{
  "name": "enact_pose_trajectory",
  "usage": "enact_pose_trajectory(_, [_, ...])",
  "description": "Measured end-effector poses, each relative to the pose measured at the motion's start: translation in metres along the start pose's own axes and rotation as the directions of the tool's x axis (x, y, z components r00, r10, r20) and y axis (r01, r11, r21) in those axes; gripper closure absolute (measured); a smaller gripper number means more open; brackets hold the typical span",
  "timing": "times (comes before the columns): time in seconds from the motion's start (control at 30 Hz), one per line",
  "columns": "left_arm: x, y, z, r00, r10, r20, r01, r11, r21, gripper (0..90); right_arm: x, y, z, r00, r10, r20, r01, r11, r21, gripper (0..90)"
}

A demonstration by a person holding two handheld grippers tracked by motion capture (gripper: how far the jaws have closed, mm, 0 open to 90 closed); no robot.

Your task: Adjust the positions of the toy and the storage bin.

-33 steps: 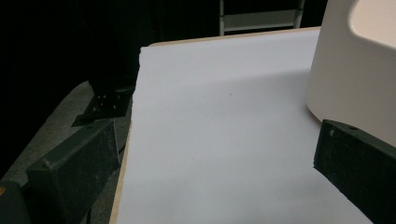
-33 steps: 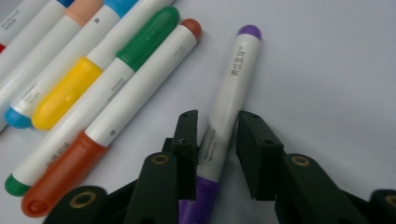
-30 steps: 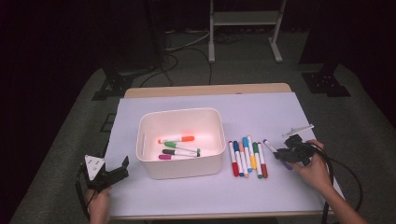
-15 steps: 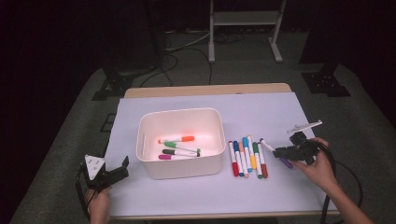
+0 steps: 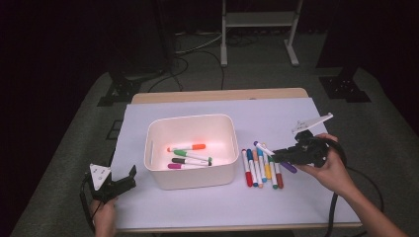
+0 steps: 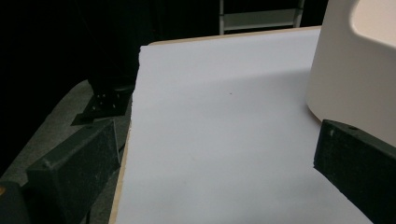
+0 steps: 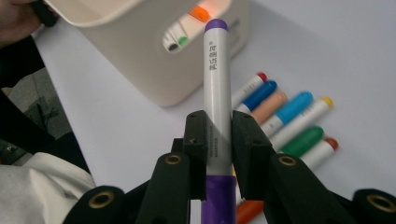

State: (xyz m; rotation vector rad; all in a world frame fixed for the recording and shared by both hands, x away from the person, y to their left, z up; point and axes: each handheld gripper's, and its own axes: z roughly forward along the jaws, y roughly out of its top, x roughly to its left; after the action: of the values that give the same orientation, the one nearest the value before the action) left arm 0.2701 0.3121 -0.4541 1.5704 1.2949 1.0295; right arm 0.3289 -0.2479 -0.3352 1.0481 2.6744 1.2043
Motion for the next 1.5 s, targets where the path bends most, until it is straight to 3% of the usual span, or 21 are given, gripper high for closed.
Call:
enact_pose_trajectory(0.47, [0.0, 0.0, 0.0, 1.0, 0.002, 0.003, -0.002, 1.0, 0.003, 0.0, 0.039, 0.055, 0.009, 0.988, -0.111, -0.107, 0.111, 0.994, -0.01, 75.6])
enact_pose_trajectory(1.03, [0.0, 0.0, 0.0, 1.0, 0.003, 0.007, -0.003, 1.0, 0.003, 0.0, 0.082, 0.11, 0.037, 0.9532, -0.224, -0.204, 0.23, 0.973, 0.006, 75.6])
enact_pose_trajectory(1.17, [0.0, 0.0, 0.0, 1.0, 0.0, 0.008, 0.0, 1.0, 0.0, 0.0, 0.087, 0.122, 0.046, 0.9423, -0.255, -0.217, 0.263, 0.965, 0.006, 75.6])
enact_pose_trajectory(1.5, [0.0, 0.0, 0.0, 0.9999, 0.003, 0.01, -0.003, 1.0, 0.001, 0.0, 0.098, 0.137, 0.075, 0.9254, -0.274, -0.262, 0.284, 0.959, 0.001, 75.6])
